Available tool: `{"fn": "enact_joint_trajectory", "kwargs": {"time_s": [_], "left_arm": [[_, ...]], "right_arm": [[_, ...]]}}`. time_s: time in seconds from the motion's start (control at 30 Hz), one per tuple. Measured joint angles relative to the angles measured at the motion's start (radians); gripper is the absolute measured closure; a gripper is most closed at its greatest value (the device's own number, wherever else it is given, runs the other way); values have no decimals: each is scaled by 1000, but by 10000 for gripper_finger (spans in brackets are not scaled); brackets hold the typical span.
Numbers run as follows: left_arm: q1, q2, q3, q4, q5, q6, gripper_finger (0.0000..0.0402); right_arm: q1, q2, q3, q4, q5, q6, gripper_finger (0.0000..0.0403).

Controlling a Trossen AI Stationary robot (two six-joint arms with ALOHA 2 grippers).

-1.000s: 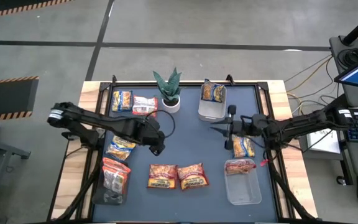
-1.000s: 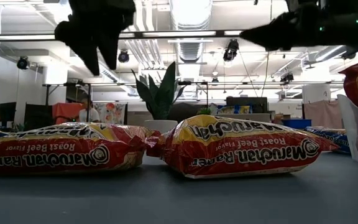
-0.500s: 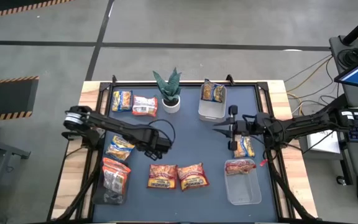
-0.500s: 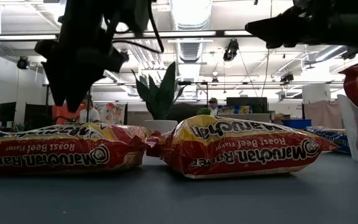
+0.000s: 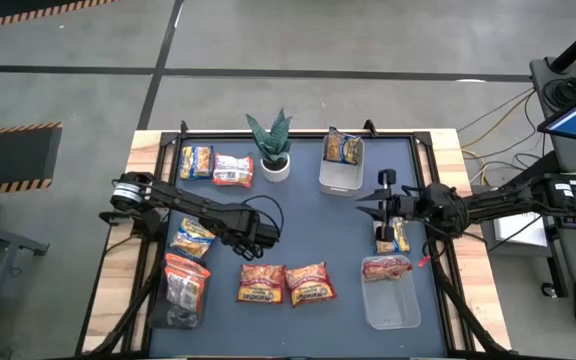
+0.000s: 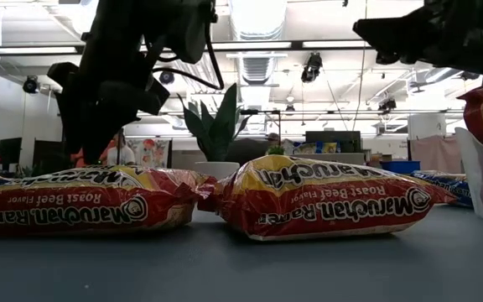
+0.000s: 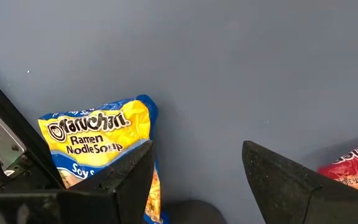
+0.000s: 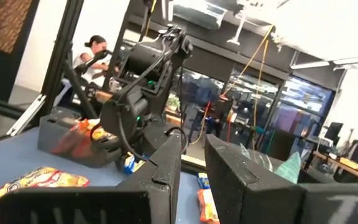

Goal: Sort Maruchan noodles
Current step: Put the bottom left blue instant noodle pack into the gray bin

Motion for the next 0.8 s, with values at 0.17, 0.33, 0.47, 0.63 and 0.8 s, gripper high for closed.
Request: {"fn": "enact_joint_trajectory", "kwargs": {"time_s": [0.17, 0.33, 0.47, 0.63, 0.8], "left_arm": [[1, 0, 0, 0, 11, -1, 177], [0, 1, 0, -1, 48, -43, 177], [0, 19, -1, -13, 47, -79, 177], [0, 71, -2, -49, 15, -84, 177], [1, 144, -3, -126, -36, -68, 177]], "right_arm": [[-6, -58, -18, 3, 0, 6, 340], [-6, -88, -18, -4, 0, 15, 340], [-7, -85, -18, -17, 0, 11, 340], [-7, -86, -18, -18, 0, 12, 340], [-7, -85, -18, -23, 0, 12, 339]]}}
